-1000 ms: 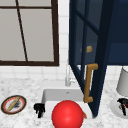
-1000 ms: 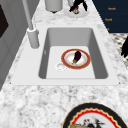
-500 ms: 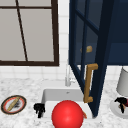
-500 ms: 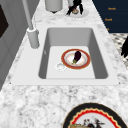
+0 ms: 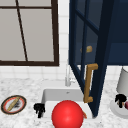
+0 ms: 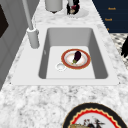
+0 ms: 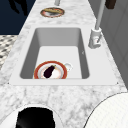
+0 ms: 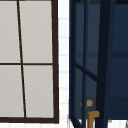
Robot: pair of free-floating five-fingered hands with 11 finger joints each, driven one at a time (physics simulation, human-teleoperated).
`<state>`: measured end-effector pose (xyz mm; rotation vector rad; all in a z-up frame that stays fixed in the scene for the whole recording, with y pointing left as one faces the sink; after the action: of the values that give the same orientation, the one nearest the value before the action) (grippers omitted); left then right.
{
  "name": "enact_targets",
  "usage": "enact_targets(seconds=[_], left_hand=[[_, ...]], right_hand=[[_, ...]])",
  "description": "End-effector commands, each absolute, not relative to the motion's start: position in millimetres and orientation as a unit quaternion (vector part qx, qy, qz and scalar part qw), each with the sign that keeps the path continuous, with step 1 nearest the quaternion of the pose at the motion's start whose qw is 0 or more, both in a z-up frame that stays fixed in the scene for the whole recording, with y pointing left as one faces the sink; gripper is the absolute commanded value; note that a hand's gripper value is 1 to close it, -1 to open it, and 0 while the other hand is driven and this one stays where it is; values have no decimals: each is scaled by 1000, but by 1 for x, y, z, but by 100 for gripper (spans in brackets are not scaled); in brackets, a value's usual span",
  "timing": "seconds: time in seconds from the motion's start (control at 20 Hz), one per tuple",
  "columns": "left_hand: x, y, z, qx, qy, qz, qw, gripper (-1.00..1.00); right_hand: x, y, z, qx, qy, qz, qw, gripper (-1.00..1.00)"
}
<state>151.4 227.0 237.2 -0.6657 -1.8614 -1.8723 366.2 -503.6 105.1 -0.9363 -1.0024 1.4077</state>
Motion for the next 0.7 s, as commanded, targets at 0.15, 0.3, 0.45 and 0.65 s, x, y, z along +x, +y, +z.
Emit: enact_targets(seconds=[0.15,0.3,0.45,0.65], left_hand=[[151,227,237,-239,-669,-673,208,0],[151,227,237,-239,-669,-673,208,0],[151,227,237,-239,-669,-673,208,0],[151,227,237,-239,-669,-673,208,0]], right_hand=[[369,-490,102,-393,-418,599,559,100],[364,-484,115,-395,-432,582,564,100],[362,-476,133,-387,-431,574,578,100],[348,-459,157,-385,-425,583,576,100]])
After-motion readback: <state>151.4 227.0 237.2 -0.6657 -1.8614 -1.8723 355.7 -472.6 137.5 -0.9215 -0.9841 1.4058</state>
